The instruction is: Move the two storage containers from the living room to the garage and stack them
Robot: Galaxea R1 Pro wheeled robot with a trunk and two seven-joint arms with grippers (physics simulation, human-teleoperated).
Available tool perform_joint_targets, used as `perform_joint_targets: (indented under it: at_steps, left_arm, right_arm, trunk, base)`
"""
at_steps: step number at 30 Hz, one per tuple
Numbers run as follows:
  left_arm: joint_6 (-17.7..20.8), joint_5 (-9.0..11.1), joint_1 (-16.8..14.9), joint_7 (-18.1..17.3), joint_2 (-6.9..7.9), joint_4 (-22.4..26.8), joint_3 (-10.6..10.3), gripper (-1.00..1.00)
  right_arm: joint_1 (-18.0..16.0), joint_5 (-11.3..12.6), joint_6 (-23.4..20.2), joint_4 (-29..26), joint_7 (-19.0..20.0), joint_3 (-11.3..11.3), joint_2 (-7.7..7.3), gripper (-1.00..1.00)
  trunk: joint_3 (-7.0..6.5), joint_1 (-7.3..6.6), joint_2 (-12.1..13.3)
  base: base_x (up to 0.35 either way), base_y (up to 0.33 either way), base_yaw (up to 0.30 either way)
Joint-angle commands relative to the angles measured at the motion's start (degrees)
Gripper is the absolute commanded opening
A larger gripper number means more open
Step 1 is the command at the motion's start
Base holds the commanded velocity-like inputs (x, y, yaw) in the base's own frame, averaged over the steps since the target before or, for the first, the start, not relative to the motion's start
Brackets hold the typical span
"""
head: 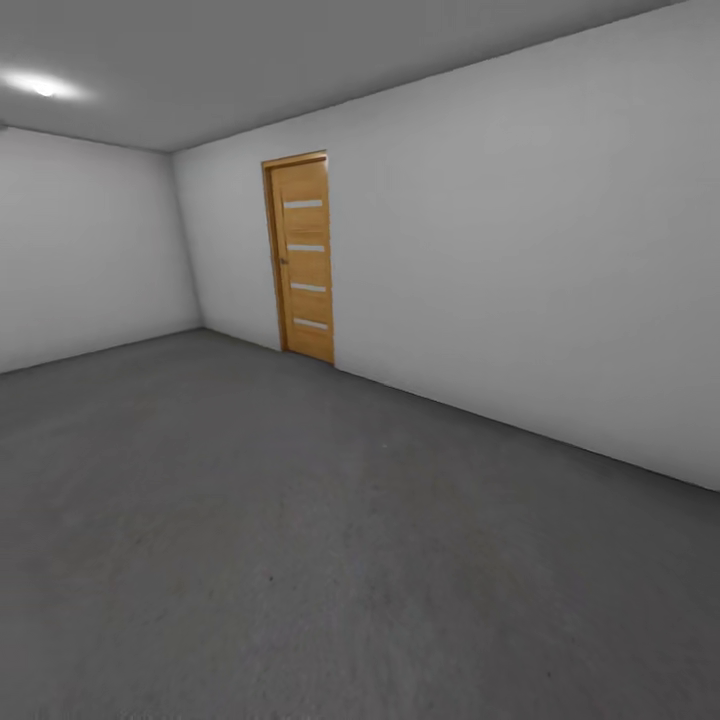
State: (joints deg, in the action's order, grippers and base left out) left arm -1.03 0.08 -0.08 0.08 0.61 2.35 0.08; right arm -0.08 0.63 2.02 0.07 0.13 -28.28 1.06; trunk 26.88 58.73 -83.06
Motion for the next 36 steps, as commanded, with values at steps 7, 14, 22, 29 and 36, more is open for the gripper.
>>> perform_joint_targets:
  at_steps: [7,14,22,29,36]
  left_arm:
    - [-0.1,0.0,0.0,0.0,0.0,0.0,0.0,1.0]
    - [-0.1,0.0,0.0,0.0,0.0,0.0,0.0,1.0]
    - [-0.1,0.0,0.0,0.0,0.0,0.0,0.0,1.0]
    - [-0.1,0.0,0.0,0.0,0.0,0.0,0.0,1.0]
    - [-0.1,0.0,0.0,0.0,0.0,0.0,0.0,1.0]
  right_arm:
    - [0.0,0.1,0.2,0.0,0.0,-0.1,0.0,1.0]
    - [0.0,0.1,0.2,0.0,0.0,-0.1,0.0,1.0]
    - [0.0,0.1,0.2,0.0,0.0,-0.1,0.0,1.0]
    - [0.0,0.0,0.2,0.0,0.0,-0.1,0.0,1.0]
    - [0.0,0.0,0.3,0.0,0.0,-0.1,0.0,1.0]
  trunk:
    - [0.04,0.0,0.0]
    - [0.04,0.0,0.0]
    - [0.07,0.0,0.0]
    - [0.1,0.0,0.0]
    - [0.1,0.0,0.0]
  base:
    - [0.0,0.0,0.269]
    - [0.0,0.0,0.269]
    - [0.0,0.0,0.267]
    - [0.0,0.0,0.08]
    - [0.0,0.0,0.004]
